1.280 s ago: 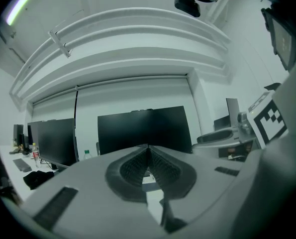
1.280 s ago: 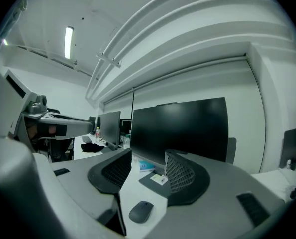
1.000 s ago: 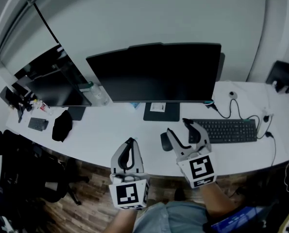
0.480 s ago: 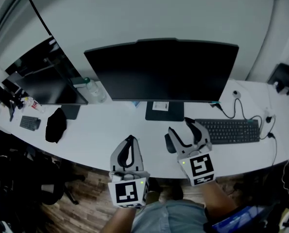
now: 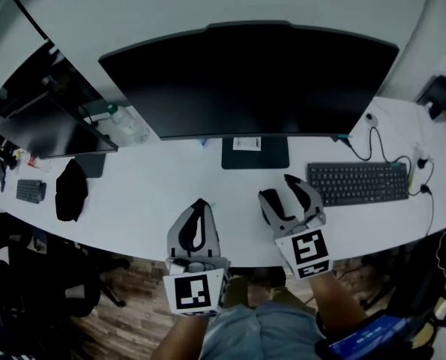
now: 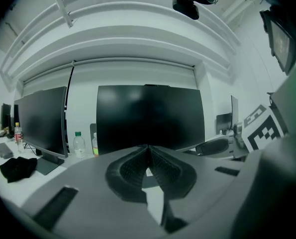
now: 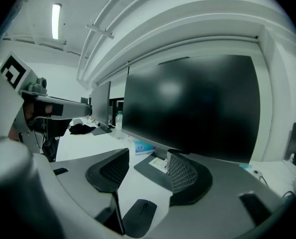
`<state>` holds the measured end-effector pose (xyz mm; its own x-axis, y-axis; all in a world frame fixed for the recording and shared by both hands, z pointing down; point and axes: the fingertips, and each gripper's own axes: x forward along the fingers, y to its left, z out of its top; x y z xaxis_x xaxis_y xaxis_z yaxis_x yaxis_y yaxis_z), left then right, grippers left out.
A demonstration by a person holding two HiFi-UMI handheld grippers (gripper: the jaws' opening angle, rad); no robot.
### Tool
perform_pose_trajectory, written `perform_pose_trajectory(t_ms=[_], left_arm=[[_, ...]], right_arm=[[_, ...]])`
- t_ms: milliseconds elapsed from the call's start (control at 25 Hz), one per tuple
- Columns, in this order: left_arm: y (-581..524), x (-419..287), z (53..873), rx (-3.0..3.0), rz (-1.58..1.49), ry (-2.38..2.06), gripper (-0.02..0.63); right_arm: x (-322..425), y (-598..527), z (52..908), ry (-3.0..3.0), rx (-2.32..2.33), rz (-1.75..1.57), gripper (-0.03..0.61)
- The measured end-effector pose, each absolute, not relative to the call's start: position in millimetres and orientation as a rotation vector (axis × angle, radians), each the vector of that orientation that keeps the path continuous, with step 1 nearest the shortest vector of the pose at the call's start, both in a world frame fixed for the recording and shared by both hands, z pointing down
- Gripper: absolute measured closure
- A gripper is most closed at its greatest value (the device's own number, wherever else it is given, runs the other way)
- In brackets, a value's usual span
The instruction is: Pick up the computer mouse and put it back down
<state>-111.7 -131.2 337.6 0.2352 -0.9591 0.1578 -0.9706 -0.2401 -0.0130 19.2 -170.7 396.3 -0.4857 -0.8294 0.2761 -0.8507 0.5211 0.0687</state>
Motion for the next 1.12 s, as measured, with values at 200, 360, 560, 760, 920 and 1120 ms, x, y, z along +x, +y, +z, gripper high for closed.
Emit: perform_pose_trajectory(t_ms=[200, 360, 560, 760, 920, 1120], left_arm=[[-142, -118, 362, 2.381, 0.259, -1.823, 0.606], [-148, -121, 387, 2.351, 0.315, -1.775, 0.606], [-156, -119, 417, 2.334, 0.373, -1.701, 0.606], [-161, -120, 443, 2.322, 0.418, -1.657, 0.606], [-161, -115, 457, 2.304, 0.425, -1.609, 0.606], [-164, -114, 461, 2.31, 0.419, -1.604, 0.606]], right_arm=[[20, -171, 437, -2.418, 1.4, 0.196, 0.31], [21, -167, 478, -2.354, 1.385, 0.292, 0.292], [22, -161, 525, -2.265, 1.37, 0.393, 0.252], [25, -155, 561, -2.187, 1.359, 0.466, 0.23], [27, -152, 571, -2.151, 1.368, 0.475, 0.21], [27, -152, 576, -2.112, 1.353, 0.474, 0.21]])
